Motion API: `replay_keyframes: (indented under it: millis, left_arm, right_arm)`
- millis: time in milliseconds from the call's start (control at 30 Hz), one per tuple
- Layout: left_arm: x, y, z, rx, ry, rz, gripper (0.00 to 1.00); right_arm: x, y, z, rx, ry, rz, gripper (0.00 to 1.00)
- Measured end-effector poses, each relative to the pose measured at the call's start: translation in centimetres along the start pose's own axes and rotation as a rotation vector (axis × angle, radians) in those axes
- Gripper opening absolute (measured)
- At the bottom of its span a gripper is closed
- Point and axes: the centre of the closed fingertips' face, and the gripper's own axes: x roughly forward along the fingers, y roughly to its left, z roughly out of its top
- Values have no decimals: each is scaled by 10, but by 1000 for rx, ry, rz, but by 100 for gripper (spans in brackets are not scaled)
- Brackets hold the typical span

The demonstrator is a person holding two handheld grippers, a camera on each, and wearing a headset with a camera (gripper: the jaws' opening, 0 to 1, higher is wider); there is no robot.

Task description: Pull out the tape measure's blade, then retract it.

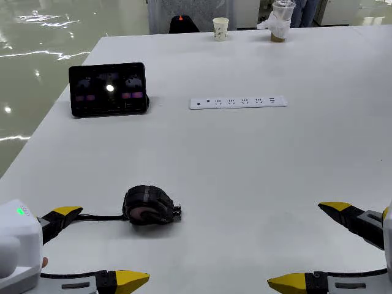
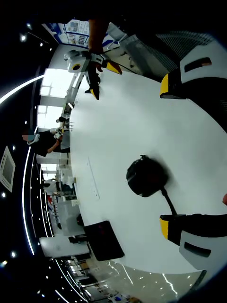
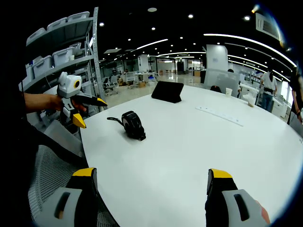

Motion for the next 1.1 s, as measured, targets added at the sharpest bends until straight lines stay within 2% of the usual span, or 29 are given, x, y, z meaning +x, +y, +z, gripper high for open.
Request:
replay_keyframes:
  millis: [633, 1100]
  left_arm:
    - [4, -1, -1, 13, 20, -14, 99]
    - [11, 5, 1, 30, 37, -20, 99]
  right_arm:
    - [3, -3, -3, -18, 27, 13, 96]
    - [14, -8, -3, -54, 52, 42, 93]
